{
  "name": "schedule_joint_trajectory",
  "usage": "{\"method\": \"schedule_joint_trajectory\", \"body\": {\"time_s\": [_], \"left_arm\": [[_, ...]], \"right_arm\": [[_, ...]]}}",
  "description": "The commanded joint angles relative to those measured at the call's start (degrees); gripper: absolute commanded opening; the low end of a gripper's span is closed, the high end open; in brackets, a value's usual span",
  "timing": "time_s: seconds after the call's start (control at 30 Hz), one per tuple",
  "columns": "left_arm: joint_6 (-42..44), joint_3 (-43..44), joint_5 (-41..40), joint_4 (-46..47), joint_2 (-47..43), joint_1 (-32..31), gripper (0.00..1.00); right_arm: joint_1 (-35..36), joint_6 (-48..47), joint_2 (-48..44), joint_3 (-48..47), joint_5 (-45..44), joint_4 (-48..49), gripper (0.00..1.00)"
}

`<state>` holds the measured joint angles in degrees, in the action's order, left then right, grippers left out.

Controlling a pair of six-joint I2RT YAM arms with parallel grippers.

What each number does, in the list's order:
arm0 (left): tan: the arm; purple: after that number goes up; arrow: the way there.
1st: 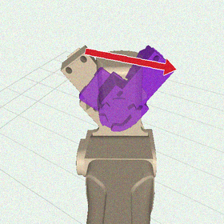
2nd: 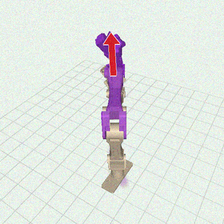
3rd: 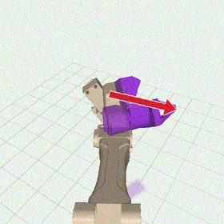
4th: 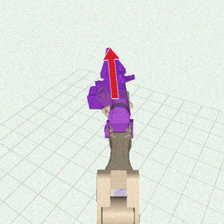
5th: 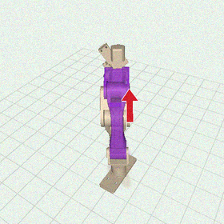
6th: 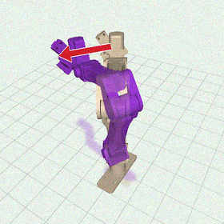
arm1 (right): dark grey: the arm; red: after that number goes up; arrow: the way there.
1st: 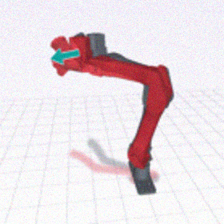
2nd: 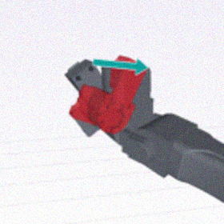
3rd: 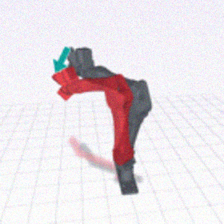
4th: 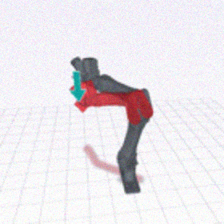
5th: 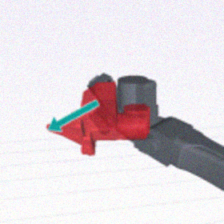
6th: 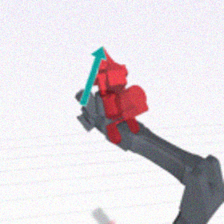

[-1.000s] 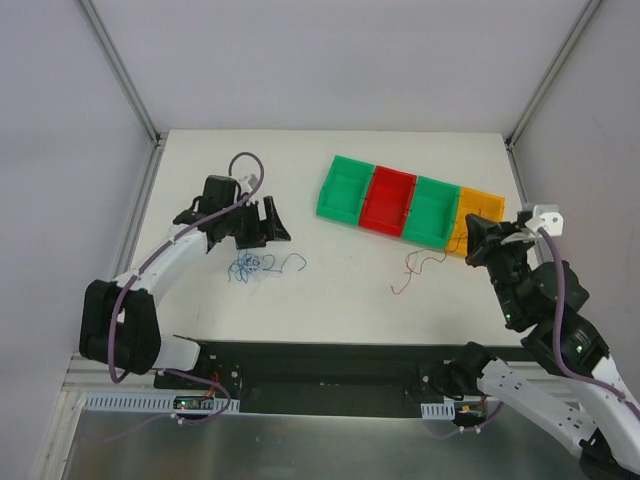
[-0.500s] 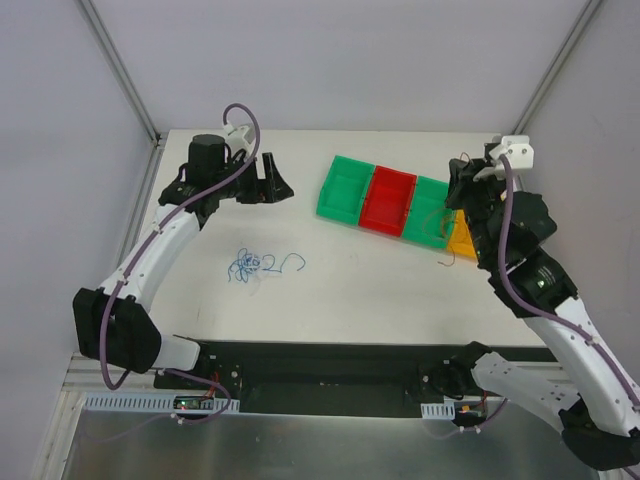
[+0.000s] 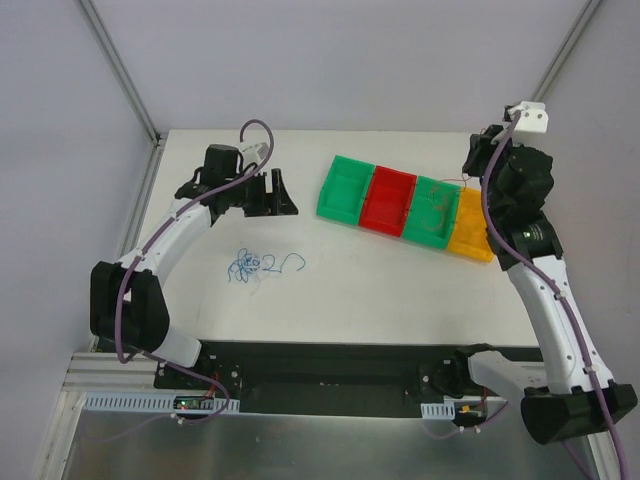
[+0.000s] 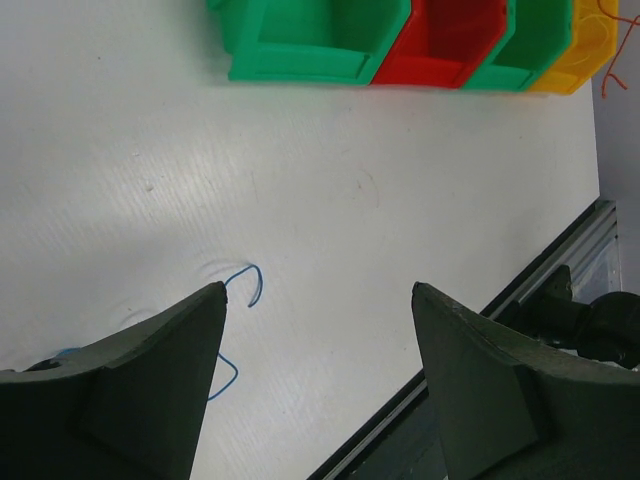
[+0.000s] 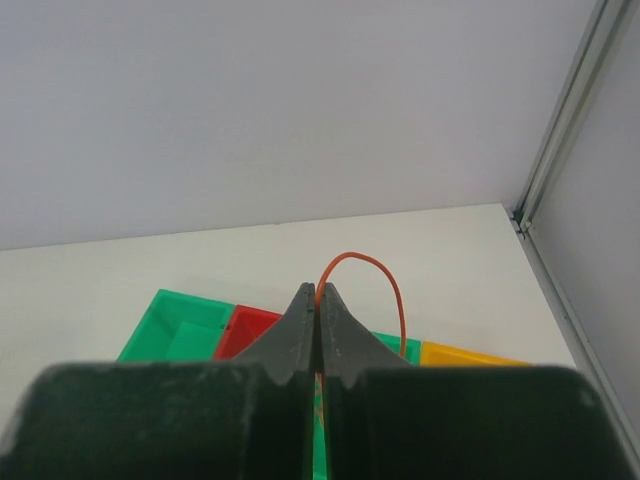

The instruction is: Untangle the cables

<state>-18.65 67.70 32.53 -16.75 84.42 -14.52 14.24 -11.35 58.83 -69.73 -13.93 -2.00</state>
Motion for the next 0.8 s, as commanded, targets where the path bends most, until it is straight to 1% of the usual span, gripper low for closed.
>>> {"method": "schedule_joint_trajectory", "body": {"time_s": [0.0, 0.07, 0.17, 0.27, 0.57, 0.77], "left_arm": [[-0.24, 1.91, 4.03, 0.85, 2.41, 0.46, 0.74], [-0.24, 2.08, 4.12, 0.85, 3.20, 0.72, 0.73], [-0.94, 2.35, 5.52, 0.85, 4.17, 0.81, 0.73], [-0.77, 2.35, 5.35, 0.93, 4.52, 0.90, 0.73], [-1.74, 2.26, 7.01, 1.02, 6.10, 0.99, 0.72], [-2.26, 2.00, 7.98, 1.28, 6.11, 0.90, 0.71]], "right_arm": [[-6.14, 5.45, 4.79, 0.74, 8.20, 4.80, 0.00], [-9.56, 8.18, 7.78, 0.92, 12.51, 5.43, 0.00], [-12.48, 9.86, 12.00, 1.09, 15.86, 5.08, 0.00], [-12.83, 10.12, 14.38, 2.49, 16.39, 4.90, 0.00], [-12.83, 11.18, 18.69, 2.33, 23.86, 8.06, 0.00], [-12.83, 11.18, 19.74, 4.42, 23.43, 9.82, 0.01]]}}
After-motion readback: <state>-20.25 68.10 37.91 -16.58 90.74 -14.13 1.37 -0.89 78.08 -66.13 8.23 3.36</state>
